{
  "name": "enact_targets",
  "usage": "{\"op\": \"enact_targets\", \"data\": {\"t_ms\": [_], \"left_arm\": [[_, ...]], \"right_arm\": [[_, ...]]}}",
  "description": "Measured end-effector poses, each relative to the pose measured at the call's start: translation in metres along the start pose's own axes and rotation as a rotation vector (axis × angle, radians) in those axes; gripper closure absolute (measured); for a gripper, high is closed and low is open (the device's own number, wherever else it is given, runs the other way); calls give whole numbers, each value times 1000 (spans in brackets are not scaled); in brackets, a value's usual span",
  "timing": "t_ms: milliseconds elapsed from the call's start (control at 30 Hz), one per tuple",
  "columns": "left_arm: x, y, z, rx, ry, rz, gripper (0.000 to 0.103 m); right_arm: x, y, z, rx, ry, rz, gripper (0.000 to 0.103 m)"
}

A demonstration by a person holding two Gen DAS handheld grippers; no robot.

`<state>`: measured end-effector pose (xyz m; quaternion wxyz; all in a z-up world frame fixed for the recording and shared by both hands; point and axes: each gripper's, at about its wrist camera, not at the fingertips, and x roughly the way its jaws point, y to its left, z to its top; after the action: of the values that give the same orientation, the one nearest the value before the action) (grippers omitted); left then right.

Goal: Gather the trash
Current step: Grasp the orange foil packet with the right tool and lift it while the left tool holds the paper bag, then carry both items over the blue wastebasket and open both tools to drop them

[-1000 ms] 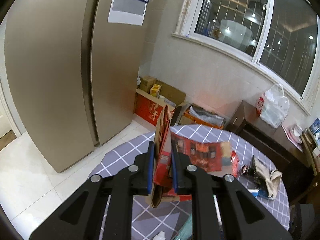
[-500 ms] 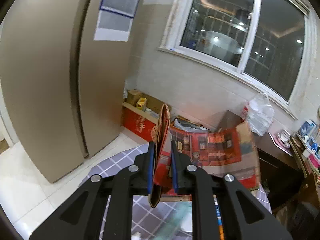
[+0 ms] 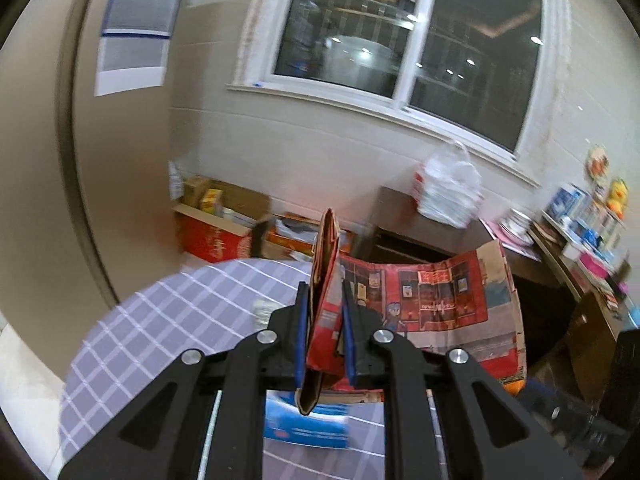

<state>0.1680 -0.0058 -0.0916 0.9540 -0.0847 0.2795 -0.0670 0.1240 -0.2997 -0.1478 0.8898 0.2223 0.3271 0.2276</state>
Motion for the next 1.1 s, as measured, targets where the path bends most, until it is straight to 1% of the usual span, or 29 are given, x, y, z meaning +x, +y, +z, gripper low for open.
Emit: {"op": "enact_targets", "data": {"t_ms": [100, 167, 233, 333, 400, 500, 567, 667, 800, 833, 933, 1033, 1100], "left_arm": [[8, -34, -9, 46, 27, -46, 89], [12, -55, -17, 77, 46, -76, 89], [18, -84, -26, 118, 69, -113, 89], [25, -117, -38, 173, 98, -161, 89], [32, -147, -50, 225, 126, -201, 89], [40, -184, -70, 295, 167, -249, 89], [47, -214, -89, 363, 209, -284, 89], [56, -250, -115, 454, 261, -322, 89], [70, -294, -156, 598, 349, -351, 89], [76, -308, -170, 653, 386, -349, 89], [93, -334, -205, 760, 454, -335, 89], [112, -356, -234, 828, 529, -340, 89], [122, -367, -250, 855, 574, -339, 89]], "right_arm": [[-25, -29, 2, 58, -51, -46, 45], [-50, -50, 1, 99, -89, -82, 45], [-69, -74, -1, 142, -127, -123, 45], [-99, -103, -8, 194, -167, -176, 45], [-120, -126, -16, 237, -194, -216, 45], [-146, -155, -29, 299, -222, -266, 45], [-155, -174, -38, 337, -227, -297, 45], [-167, -203, -57, 400, -227, -335, 45], [-172, -240, -77, 497, -220, -371, 45], [-174, -248, -82, 517, -219, -378, 45], [-175, -272, -96, 571, -215, -400, 45], [-184, -291, -109, 613, -221, -422, 45], [-191, -301, -115, 638, -230, -431, 45]]}}
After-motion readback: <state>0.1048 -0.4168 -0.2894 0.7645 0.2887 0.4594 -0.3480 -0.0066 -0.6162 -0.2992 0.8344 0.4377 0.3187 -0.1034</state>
